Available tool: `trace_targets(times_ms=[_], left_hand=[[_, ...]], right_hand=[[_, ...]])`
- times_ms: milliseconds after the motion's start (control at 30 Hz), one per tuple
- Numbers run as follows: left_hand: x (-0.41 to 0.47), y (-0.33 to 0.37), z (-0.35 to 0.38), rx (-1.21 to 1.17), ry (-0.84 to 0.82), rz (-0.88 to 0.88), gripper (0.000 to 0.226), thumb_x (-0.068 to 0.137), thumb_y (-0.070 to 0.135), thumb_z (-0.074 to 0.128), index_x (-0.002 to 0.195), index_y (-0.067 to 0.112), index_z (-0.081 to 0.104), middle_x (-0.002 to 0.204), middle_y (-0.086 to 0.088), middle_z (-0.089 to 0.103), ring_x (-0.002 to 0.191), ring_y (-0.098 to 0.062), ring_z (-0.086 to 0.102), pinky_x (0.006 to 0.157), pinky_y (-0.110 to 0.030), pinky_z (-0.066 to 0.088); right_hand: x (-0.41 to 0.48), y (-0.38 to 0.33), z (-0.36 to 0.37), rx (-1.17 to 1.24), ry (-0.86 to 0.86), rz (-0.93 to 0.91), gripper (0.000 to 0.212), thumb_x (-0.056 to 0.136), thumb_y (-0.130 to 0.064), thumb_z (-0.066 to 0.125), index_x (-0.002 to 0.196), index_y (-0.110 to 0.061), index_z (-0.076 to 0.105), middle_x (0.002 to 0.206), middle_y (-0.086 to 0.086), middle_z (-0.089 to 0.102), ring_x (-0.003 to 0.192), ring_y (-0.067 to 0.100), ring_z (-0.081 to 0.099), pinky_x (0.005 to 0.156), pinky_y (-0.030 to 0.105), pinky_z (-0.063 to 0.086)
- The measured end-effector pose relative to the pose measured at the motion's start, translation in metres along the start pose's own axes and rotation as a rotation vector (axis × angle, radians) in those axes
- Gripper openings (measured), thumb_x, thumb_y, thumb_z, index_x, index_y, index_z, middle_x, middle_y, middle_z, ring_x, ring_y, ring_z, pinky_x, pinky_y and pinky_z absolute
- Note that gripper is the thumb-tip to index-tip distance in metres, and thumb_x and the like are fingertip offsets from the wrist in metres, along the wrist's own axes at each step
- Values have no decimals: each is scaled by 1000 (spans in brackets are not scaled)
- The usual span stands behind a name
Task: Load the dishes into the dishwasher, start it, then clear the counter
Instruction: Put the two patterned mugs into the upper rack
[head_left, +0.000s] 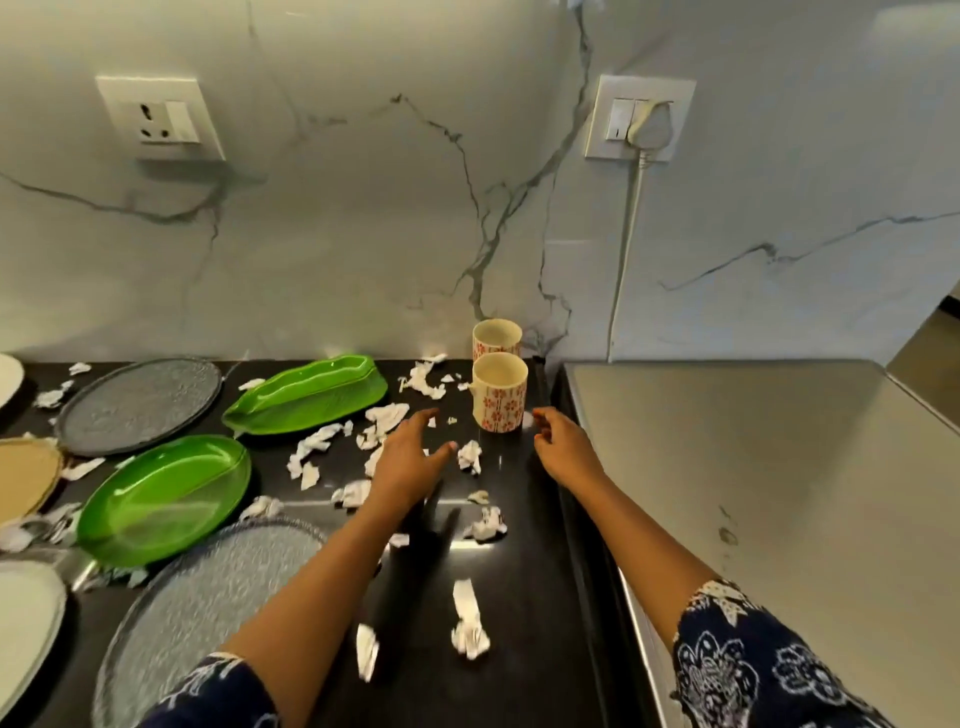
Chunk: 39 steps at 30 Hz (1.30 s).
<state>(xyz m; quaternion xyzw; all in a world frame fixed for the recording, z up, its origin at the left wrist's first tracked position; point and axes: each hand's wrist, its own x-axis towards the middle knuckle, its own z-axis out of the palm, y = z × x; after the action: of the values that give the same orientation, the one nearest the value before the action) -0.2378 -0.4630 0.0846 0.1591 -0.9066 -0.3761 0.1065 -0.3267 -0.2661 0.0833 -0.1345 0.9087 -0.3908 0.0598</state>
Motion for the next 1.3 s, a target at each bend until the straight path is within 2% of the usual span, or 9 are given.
trace_targets(times_ms=[167,300,400,600,767,933,1067,1167,1300], left_hand=[[54,-2,18,-322,-82,-95,74,82,26,72,145,20,33,139,6,44,128,-12,42,103,-25,32],[79,-2,30,-340,-171,-26,91,76,35,78,149,25,24,151,3,34,137,-14,33,109,-31,30],[88,-2,27,-365,-220,36,104,64,42,84,148,30,25,143,7,43,129,-9,42,106,-30,37],[92,-23,16,-432,-73,52,95,60,24,89,138,30,35,123,12,51,115,-6,49,83,-5,38],[98,-28,10,-391,-19,51,90,61,21,88,136,26,39,117,14,52,110,-4,50,83,-8,38],[103,-27,14,-461,50,8,90,54,35,87,128,35,37,111,29,49,102,9,50,87,-16,41],[108,-28,20,-519,70,-30,106,56,18,90,140,32,27,115,34,40,100,23,43,84,-10,39],[110,-31,20,-509,70,-52,115,48,30,86,143,31,23,117,26,42,107,5,46,91,-21,39],[115,-32,21,-459,72,-89,88,51,20,89,124,28,41,110,16,53,101,-1,51,90,-27,45]], right_hand=[[58,-10,3,171,-138,127,61,94,-8,45,149,-21,21,150,9,33,136,27,34,108,37,32],[67,-3,9,334,-89,143,56,93,-1,41,144,-22,32,145,6,41,133,23,39,106,33,34],[65,0,16,454,-141,103,55,92,5,40,140,-22,40,139,2,49,129,16,45,104,26,37],[72,-2,26,436,-396,-9,52,91,3,45,133,-26,49,129,-6,56,121,7,50,104,26,39],[101,4,22,484,117,89,44,89,-3,58,130,-16,51,127,0,56,119,17,53,103,32,42],[136,1,35,367,62,104,89,75,-24,77,147,-20,24,151,7,29,138,23,29,111,41,31],[158,-10,48,403,127,50,101,63,-22,86,144,-16,26,143,8,36,132,23,36,101,28,33],[165,-14,58,426,218,51,102,59,-17,88,141,-10,28,139,11,39,129,25,39,97,25,34],[173,-12,66,445,259,66,99,57,-17,89,137,-10,32,135,11,42,126,26,43,98,31,40]])
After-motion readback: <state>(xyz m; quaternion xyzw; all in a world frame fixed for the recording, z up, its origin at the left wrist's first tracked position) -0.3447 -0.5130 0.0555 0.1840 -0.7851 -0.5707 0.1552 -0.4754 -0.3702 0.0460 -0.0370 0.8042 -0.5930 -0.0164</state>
